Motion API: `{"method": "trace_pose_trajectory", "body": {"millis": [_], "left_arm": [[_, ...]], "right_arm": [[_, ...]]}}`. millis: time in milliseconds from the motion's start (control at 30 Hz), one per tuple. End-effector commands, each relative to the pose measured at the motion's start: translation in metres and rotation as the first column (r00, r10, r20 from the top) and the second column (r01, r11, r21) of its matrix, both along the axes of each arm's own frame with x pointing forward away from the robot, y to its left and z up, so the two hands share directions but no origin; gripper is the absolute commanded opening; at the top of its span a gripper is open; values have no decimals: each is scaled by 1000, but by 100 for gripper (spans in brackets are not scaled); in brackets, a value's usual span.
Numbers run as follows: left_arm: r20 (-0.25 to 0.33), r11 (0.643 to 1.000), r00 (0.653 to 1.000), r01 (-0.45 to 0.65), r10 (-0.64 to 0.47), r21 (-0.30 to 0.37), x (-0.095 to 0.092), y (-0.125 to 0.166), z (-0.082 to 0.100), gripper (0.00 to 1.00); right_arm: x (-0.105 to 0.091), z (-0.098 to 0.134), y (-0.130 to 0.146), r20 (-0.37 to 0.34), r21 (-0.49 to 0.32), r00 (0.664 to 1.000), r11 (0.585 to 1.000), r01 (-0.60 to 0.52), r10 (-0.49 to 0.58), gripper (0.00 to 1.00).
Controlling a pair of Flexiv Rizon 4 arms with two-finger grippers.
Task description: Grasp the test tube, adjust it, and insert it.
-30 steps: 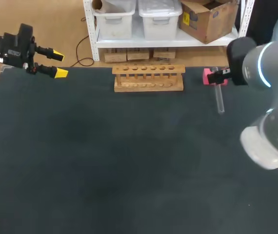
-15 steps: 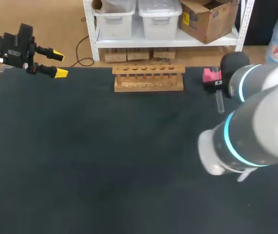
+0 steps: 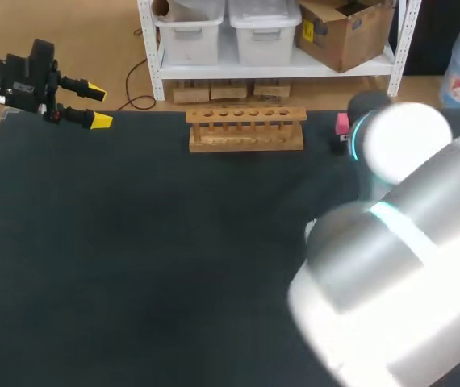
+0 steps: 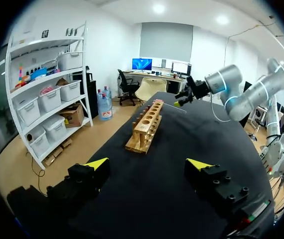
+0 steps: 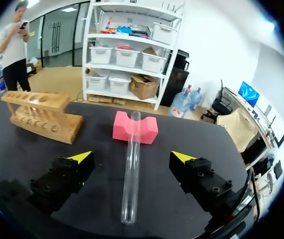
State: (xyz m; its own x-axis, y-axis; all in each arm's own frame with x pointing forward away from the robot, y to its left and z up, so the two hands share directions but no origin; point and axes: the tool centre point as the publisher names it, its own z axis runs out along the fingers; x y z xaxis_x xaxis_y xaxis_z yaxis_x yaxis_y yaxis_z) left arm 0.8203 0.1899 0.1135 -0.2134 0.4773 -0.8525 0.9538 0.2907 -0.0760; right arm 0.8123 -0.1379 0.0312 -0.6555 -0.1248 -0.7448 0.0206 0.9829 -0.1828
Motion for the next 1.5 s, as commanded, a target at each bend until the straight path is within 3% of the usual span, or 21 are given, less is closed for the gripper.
{"method": "trace_pose_trajectory", "body": {"millis": [33,667,1200,1267,1333,1500], "left_arm": [[1,1000,1000,2,-2,0,1,0,-1,100],[1,1000,1000,2,-2,0,1,0,-1,100],[1,1000,1000,2,-2,0,1,0,-1,100],[1,1000,1000,2,-2,0,1,0,-1,100],[1,1000,1000,2,-2,0,1,0,-1,100],[1,1000,1000,2,-2,0,1,0,-1,100]], "right_arm": [[6,-7,0,30,-110,989,983,147,-144,100],[19,-27,-10,-16,37,999,998,43,-42,100],[28,-38,-14,-51,76,998,997,27,-23,100],[29,-39,-15,-56,83,998,996,25,-21,79],[29,-40,-16,-58,91,998,996,25,-20,69],[29,-43,-17,-71,101,997,995,23,-16,64]]}}
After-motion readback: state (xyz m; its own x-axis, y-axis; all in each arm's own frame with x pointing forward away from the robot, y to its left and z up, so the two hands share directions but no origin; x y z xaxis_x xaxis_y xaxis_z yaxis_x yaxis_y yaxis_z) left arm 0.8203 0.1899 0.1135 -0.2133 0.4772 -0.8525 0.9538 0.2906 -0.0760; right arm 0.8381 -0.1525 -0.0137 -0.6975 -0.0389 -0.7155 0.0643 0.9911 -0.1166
